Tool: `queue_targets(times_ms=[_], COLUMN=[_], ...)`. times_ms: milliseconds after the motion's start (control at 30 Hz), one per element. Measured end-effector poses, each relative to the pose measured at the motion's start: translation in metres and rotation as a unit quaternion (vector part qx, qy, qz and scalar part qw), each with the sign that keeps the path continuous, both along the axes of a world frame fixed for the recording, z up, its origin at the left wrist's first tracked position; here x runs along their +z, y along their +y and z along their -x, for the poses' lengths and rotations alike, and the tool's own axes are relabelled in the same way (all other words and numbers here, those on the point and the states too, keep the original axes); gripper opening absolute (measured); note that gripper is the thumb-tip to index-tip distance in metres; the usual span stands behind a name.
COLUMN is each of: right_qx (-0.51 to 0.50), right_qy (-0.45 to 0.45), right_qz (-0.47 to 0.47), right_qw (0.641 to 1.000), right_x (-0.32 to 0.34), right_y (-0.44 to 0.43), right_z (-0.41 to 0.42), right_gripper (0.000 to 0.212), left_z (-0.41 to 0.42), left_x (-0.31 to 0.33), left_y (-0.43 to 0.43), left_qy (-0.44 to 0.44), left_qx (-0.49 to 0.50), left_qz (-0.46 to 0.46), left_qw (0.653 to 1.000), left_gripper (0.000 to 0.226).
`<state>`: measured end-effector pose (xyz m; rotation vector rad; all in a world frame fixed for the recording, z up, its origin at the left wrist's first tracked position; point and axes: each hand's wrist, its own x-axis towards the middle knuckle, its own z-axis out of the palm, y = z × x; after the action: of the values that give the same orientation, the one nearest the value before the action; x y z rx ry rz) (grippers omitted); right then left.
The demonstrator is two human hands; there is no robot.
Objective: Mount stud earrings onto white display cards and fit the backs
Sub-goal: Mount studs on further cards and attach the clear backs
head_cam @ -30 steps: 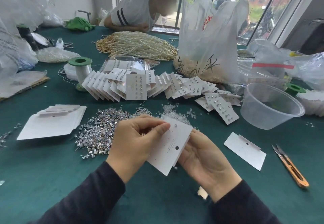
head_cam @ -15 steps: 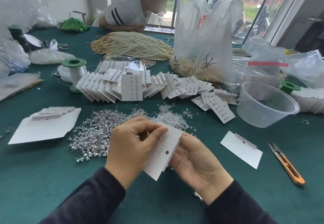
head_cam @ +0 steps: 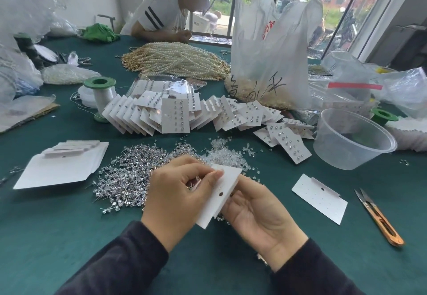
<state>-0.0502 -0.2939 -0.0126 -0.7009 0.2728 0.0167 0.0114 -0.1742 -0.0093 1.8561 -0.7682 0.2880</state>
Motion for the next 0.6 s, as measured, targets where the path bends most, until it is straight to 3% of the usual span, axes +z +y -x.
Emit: queue_targets(times_ms=[100,167,300,433,600], right_qx=[-0.033,-0.053,-0.071,-0.082,-0.081], right_qy=[0.015,0.024,-0.008,-0.022,-0.019], right_qz=[-0.012,-0.001,-0.007,0.023,0.058], right_qw=[0.999,0.998,0.997,0.996,0.995], right_x=[-0.0007,-0.0015,0.0002,-0.0001,0.0003], right_y=[-0.0017,-0.0026,-0.0027,0.0019,0.0041], right_z=[-0.0014,-0.0022,-0.0012,-0.0013,-0.0008], right_gripper=[0.044,0.035,0.021,0.023,0.024], left_z=[0.0061,0.0086,0.0079,0.0047,0.0075], left_x=[0.0045,0.0028,-0.0033,-0.0030,-0.0015], left_y=[0.0033,0.0040,0.0026,0.0031,0.0039], left_qy=[-0.026,-0.048,-0.074,-0.077,-0.104], left_qx=[-0.046,-0.057,-0.050,-0.050,-0.037], left_qz=[-0.057,-0.119,-0.125,-0.083,-0.117], left_qw=[0.997,0.990,0.988,0.992,0.987], left_gripper=[0.050,0.059,0.029,0.028,0.024])
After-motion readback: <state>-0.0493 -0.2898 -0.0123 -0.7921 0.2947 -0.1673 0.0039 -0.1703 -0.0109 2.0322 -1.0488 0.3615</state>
